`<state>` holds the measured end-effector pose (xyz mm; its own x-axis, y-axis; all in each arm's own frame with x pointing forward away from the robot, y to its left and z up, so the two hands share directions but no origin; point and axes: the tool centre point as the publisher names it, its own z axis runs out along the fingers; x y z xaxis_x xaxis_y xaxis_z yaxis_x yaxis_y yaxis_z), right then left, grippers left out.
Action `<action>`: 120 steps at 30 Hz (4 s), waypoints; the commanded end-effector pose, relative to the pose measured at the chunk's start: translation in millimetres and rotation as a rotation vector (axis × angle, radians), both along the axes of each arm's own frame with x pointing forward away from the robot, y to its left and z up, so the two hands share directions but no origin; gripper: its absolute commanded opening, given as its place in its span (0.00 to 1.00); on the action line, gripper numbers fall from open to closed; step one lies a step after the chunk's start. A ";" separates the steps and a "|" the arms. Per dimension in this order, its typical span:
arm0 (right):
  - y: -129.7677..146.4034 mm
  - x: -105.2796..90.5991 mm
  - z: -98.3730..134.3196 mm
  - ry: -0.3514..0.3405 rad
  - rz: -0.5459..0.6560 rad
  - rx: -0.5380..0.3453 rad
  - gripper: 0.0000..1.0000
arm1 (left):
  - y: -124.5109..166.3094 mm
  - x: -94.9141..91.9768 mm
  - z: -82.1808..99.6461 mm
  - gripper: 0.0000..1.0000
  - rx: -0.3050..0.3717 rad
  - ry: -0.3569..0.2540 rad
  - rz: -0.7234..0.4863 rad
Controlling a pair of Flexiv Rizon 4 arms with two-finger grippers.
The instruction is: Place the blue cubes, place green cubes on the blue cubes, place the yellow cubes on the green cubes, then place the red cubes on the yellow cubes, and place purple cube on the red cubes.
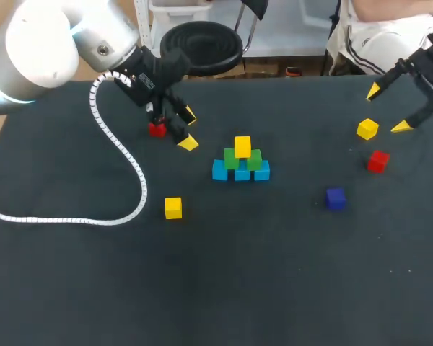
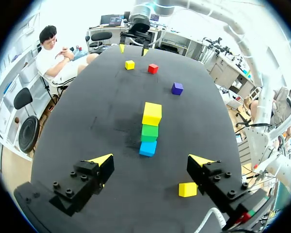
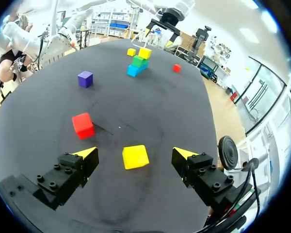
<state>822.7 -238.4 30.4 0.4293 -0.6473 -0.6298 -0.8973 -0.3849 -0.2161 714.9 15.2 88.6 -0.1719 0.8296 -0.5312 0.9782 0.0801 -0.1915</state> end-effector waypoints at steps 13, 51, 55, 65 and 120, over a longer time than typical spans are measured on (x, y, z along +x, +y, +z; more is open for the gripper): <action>13.0 -2.3 -19.5 0.307 0.224 0.046 1.00 | 0.8 0.2 0.0 1.00 -0.001 -0.001 -0.002; 20.7 -14.3 -14.7 0.365 0.251 0.017 0.00 | 0.8 0.2 0.0 1.00 -0.001 -0.001 -0.002; 38.8 -20.8 0.4 0.347 0.184 0.036 0.00 | 0.8 0.2 0.0 1.00 -0.001 -0.001 -0.002; 91.0 -35.2 1.0 0.361 -0.003 -0.007 0.00 | 0.8 0.2 0.0 1.00 -0.001 -0.001 -0.002; 66.0 -68.7 17.0 0.261 -0.038 0.143 1.00 | 0.8 0.2 0.0 1.00 -0.001 -0.001 -0.002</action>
<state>758.8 -181.6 51.6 0.2128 -0.5485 -0.8086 -0.9408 -0.3385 -0.0179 714.9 15.2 88.6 -0.1720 0.8296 -0.5312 0.9782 0.0802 -0.1914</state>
